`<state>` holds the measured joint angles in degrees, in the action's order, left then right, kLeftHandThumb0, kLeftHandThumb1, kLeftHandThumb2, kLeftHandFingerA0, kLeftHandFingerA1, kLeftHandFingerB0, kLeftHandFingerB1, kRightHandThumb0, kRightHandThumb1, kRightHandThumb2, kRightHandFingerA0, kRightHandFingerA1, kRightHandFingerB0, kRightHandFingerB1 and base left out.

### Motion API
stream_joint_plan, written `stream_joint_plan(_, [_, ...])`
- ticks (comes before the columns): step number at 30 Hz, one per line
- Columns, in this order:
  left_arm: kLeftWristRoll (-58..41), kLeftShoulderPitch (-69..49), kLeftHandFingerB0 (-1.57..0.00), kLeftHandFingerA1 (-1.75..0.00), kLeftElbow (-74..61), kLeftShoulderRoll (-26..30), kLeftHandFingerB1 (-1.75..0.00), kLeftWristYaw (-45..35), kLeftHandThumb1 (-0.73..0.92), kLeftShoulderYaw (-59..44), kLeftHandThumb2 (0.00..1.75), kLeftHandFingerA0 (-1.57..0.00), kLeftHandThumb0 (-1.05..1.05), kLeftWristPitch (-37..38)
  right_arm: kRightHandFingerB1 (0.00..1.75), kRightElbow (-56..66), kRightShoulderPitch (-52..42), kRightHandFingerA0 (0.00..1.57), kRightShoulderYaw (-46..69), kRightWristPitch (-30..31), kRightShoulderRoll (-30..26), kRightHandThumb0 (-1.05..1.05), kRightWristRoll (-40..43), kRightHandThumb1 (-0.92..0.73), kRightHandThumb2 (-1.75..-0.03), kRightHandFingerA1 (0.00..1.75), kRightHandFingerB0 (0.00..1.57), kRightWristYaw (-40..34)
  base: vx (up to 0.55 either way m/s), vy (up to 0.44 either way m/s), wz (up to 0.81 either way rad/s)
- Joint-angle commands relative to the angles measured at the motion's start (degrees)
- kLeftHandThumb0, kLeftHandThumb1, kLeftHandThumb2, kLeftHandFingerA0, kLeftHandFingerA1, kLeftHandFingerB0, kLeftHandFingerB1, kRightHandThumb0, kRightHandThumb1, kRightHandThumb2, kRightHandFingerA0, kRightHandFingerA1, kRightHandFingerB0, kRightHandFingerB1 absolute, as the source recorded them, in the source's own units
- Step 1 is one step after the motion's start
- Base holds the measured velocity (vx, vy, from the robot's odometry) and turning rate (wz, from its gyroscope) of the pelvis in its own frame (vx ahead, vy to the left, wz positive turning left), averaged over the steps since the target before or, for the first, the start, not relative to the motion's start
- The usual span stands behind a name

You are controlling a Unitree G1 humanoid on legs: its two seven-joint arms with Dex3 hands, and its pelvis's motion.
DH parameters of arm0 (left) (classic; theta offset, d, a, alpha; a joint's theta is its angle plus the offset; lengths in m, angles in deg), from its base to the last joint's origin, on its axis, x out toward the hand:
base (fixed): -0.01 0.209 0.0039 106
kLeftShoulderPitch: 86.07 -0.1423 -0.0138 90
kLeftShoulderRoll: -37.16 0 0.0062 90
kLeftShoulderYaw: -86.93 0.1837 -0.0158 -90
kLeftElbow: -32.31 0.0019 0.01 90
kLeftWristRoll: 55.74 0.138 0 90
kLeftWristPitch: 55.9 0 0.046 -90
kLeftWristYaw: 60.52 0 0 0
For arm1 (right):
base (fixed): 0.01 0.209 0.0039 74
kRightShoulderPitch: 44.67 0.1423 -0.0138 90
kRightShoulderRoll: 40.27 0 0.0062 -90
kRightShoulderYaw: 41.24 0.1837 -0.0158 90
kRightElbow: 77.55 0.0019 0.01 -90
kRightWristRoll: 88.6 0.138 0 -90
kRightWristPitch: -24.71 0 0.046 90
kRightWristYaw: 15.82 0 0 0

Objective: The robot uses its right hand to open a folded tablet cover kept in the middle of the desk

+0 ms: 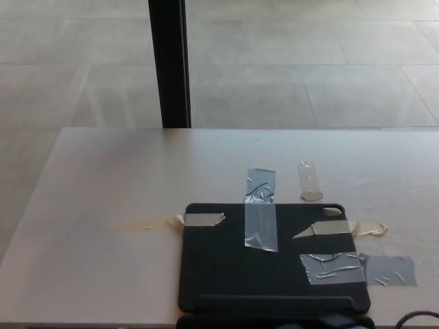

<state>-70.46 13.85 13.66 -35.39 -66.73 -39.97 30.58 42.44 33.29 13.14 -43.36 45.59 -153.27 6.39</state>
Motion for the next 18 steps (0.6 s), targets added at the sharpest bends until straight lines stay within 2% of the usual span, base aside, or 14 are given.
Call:
stream_joint_plan(1, [-0.6, 0.6, -0.55, -0.75, 0.4, 1.3, -0.64, -0.2, 0.85, 1.1, 0.65, -0.76, -0.8, -1.0, 0.51, 1.1, -4.4, 0.5, 4.4, 3.4, 1.3, -1.01, 6.1, -0.81, -1.18, 0.84, 0.18, 7.0, 0.0, 0.0, 0.0])
stream_joint_plan(2, [-1.1, 0.6, -0.53, -0.75, 0.5, 1.3, -0.64, -0.6, 0.86, 0.8, 0.66, -0.74, -0.79, -0.9, 0.39, 1.2, -4.9, 0.48, 4.8, 3.3, 1.6, -0.97, 6.5, -0.92, -0.75, 0.82, 0.24, 7.1, 0.0, 0.0, 0.0])
stream_joint_plan(3, [-1.3, 0.5, -0.53, -0.75, 0.7, 1.3, -0.63, -0.8, 0.86, 0.8, 0.66, -0.75, -0.79, -0.7, 0.39, 1.4, -5.9, 0.49, 5.5, 3.2, 1.9, -0.96, 7.3, -0.92, -0.75, 0.78, 0.25, 7.1, 0.0, 0.0, 0.0])
stream_joint_plan(6, [-1.5, 0.6, -0.54, -0.75, 0.7, 1.5, -0.63, -0.7, 0.86, 0.7, 0.65, -0.77, -0.78, -1.0, 0.4, 1.4, -8.2, 0.48, 7.1, 2.2, 2.4, -0.96, 9.7, -0.92, -0.76, 0.81, 0.26, 6.5, 0.0, 0.0, 0.0])
stream_joint_plan(7, [-1.6, 0.7, -0.53, -0.76, 0.8, 1.6, -0.63, -0.8, 0.85, 0.7, 0.65, -0.79, -0.78, -1.1, 0.4, 1.1, -8.9, 0.54, 7.8, 1.8, 2.8, -0.96, 10.9, -0.92, -0.74, 1.06, 0.28, 6.1, 0.0, 0.0, 0.0])
stream_joint_plan(8, [-1.8, 0.7, -0.54, -0.76, 0.8, 1.6, -0.64, -0.9, 0.86, 0.6, 0.65, -0.76, -0.79, -1.0, 0.43, 0.9, -9.7, 0.65, 8.6, 1.5, 3.4, -1.0, 12.4, -0.85, -0.77, 1.23, 0.28, 5.5, 0.0, 0.0, 0.0])
stream_joint_plan(10, [-2.0, 0.6, -0.54, -0.76, 0.8, 1.6, -0.64, -1.1, 0.86, 0.4, 0.65, -0.76, -0.79, -1.0, 0.43, 0.6, -10.4, 0.65, 9.5, 1.1, 4.1, -1.0, 14.1, -0.85, -0.77, 1.23, 0.28, 5.0, 0.0, 0.0, 0.0])
stream_joint_plan(11, [-2.0, 0.6, -0.55, -0.76, 0.8, 1.6, -0.64, -1.1, 0.86, 0.4, 0.65, -0.75, -0.79, -1.0, 0.41, 0.6, -10.8, 0.69, 10.0, 0.8, 4.2, -0.97, 14.7, -0.92, -0.74, 1.21, 0.29, 4.7, 0.0, 0.0, 0.0])
stream_joint_plan(13, [-1.8, 0.6, -0.54, -0.75, 0.6, 1.6, -0.63, -1.2, 0.87, 0.8, 0.66, -0.72, -0.78, -0.7, 0.43, 0.3, -12.0, 0.64, 12.0, -0.2, 5.0, -1.02, 17.8, -0.87, -0.76, 1.23, 0.28, 3.4, 0.0, 0.0, 0.0])
stream_joint_plan(14, [-1.8, 0.7, -0.54, -0.74, 0.6, 1.7, -0.63, -1.1, 0.87, 0.9, 0.64, -0.72, -0.77, -0.8, 0.43, 0.1, -12.2, 0.61, 12.5, -1.0, 5.0, -0.96, 18.4, -0.92, -0.74, 1.1, 0.3, 3.0, 0.0, 0.0, 0.0])
stream_joint_plan(17, [-2.7, 1.0, -0.55, -0.76, 0.7, 1.7, -0.64, -0.9, 0.86, 0.3, 0.66, -0.73, -0.78, -1.1, 0.44, 0.7, -12.9, 0.55, 13.5, -0.4, 6.0, -0.98, 20.2, -0.92, -0.75, 1.0, 0.29, 3.7, 0.0, 0.0, 0.0])
stream_joint_plan(18, [-2.2, 0.8, -0.55, -0.76, 0.6, 1.6, -0.65, -0.8, 0.86, 0.9, 0.65, -0.74, -0.78, -0.9, 0.51, 2.0, -14.2, 0.56, 15.0, -0.4, 6.9, -0.89, 22.6, -0.74, -1.14, 0.77, 0.27, 3.5, 0.0, 0.0, 0.0])
